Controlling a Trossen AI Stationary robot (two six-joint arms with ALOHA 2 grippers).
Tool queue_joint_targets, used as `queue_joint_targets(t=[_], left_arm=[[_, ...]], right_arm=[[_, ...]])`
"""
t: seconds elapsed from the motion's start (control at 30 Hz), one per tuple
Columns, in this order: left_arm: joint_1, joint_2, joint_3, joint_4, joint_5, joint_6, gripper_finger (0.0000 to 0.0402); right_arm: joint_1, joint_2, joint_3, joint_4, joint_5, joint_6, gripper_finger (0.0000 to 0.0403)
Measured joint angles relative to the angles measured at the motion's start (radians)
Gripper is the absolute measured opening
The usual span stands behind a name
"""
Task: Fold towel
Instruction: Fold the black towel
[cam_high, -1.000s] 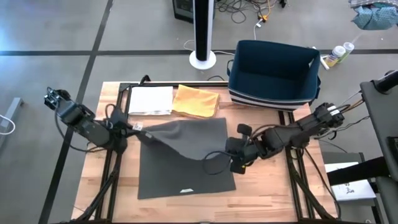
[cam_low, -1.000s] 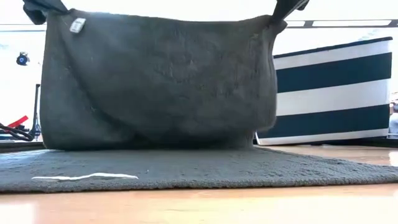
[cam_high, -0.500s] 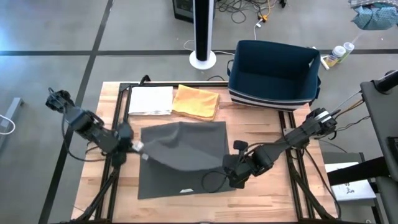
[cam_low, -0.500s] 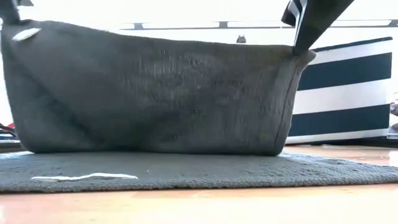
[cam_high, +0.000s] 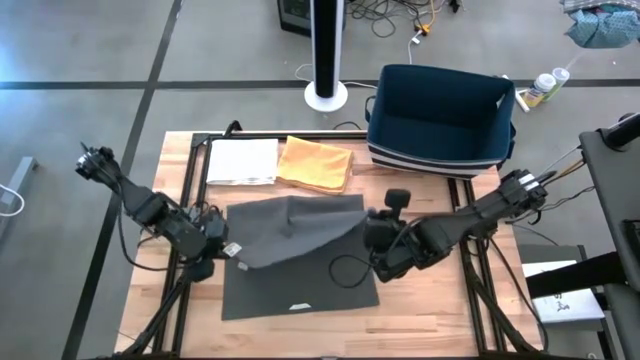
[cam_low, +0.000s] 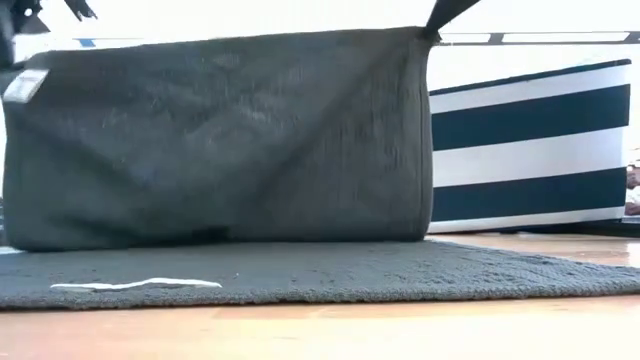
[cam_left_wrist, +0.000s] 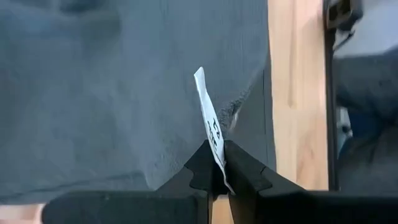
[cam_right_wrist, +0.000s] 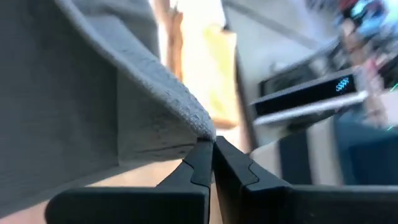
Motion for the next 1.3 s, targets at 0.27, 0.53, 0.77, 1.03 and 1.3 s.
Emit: queue_joint_targets(t=[0.27, 0.53, 0.77, 1.03, 1.3], left_arm=[[0.000, -0.011, 0.175, -0.143, -0.056, 0.021, 0.0014], [0.001, 0.002, 0.157, -0.141, -0.041, 0.033, 0.0015], [0.000, 0.058, 0.020, -0.029, 0.083, 0.019, 0.0021], [0.001, 0.114, -0.129, 0.176, 0.236, 0.043, 0.0016], [0.003, 0.140, -0.138, 0.170, 0.244, 0.051, 0.0023]], right_arm=[[-0.023, -0.002, 0.004, -0.004, 0.127, -0.265, 0.0002], [-0.041, -0.002, 0.003, -0.002, 0.073, -0.265, 0.0002], [0.016, 0.004, -0.045, 0.040, -0.225, -0.067, 0.0002], [0.117, 0.006, -0.182, 0.248, -0.334, 0.117, 0.0002], [0.153, 0.006, -0.351, 0.538, -0.509, 0.248, 0.0002]])
